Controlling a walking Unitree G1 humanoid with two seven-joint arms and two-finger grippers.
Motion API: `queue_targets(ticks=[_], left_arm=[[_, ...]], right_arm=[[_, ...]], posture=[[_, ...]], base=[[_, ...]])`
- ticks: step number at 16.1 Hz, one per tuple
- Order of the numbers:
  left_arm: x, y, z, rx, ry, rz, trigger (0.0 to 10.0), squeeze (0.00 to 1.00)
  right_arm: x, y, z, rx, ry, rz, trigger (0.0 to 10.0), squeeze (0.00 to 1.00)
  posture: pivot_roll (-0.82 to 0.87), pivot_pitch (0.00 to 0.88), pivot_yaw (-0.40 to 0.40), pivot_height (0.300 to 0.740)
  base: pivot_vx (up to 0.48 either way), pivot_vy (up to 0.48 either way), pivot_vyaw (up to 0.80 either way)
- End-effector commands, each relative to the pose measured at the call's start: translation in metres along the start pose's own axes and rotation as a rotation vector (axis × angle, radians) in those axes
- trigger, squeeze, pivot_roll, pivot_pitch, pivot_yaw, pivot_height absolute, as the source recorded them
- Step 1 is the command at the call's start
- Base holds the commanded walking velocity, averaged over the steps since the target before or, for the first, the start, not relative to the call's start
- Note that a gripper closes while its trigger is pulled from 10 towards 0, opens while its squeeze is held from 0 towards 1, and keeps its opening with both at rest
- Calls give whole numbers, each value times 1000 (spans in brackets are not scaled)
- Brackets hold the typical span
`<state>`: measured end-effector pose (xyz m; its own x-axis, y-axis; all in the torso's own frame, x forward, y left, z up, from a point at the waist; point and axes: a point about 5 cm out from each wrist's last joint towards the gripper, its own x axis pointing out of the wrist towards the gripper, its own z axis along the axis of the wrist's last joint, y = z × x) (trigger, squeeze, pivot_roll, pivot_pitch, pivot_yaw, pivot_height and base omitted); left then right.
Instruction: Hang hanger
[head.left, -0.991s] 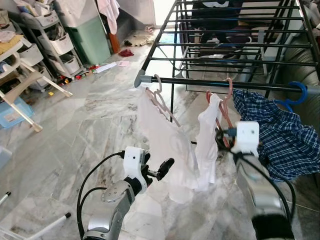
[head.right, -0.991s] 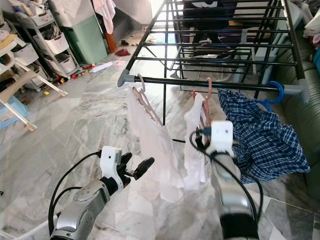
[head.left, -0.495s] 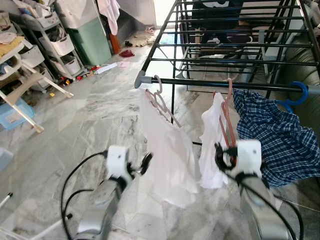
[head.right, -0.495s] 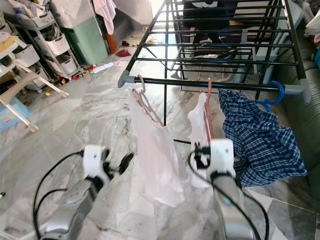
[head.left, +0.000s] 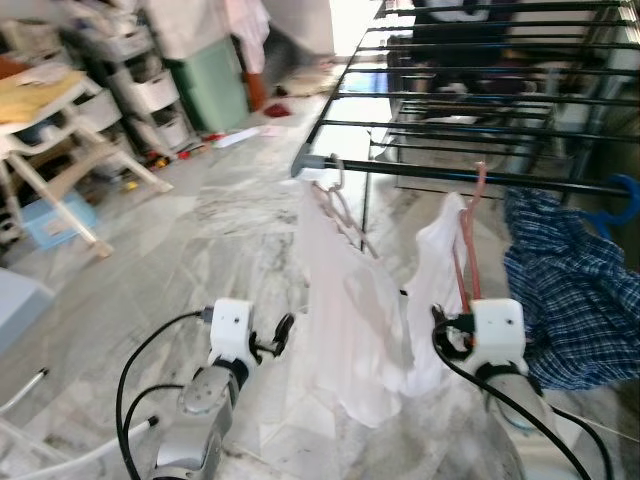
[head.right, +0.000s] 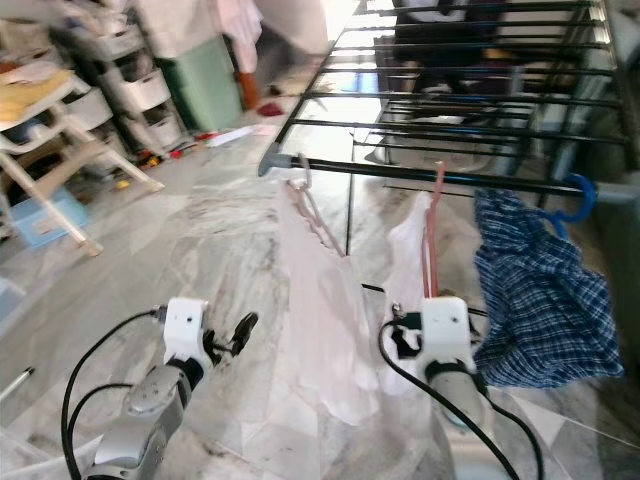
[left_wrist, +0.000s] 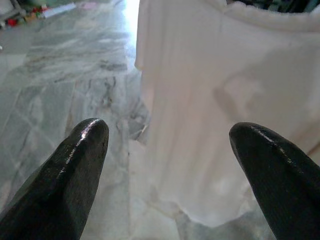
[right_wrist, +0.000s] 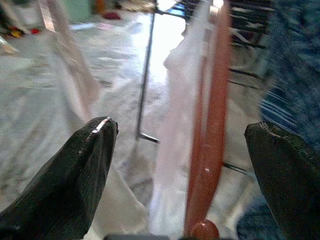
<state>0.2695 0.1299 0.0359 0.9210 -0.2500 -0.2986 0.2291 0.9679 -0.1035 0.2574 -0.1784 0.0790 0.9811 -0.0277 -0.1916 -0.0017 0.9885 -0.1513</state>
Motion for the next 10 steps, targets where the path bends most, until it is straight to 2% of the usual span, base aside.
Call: queue_targets(ticks=[1,3,4,5,7,10], left_arm=[[1,3,1,7,-9,38,10000,0],[0,4,-1,-30,-13,74,10000,0],[-1,5,-2,-41,-20,94,10000,0],[-3,6,-5,-48,-21,132,10000,0],[-7,8,-8,-68,-27,160,10000,0],[-10,13,-9,-71,-34,197,10000,0]], right_arm=[[2,3,6,5,-17,27,10000,373],[7,7,8,-15,-15,70,10000,98],[10,9,9,-25,-15,89,10000,39],[15,12,12,-37,-15,125,10000,0],[22,17,17,-54,-24,164,10000,0],[30,26,21,-55,-32,206,10000,0]], posture=[[-168,3,112,740],[-151,0,69,740],[-141,0,47,740],[-122,0,9,740],[-101,0,-22,740],[-71,0,-34,740]], base=[[0,0,0],[0,0,0],[0,0,0],[0,0,0],[0,0,0],[0,0,0]])
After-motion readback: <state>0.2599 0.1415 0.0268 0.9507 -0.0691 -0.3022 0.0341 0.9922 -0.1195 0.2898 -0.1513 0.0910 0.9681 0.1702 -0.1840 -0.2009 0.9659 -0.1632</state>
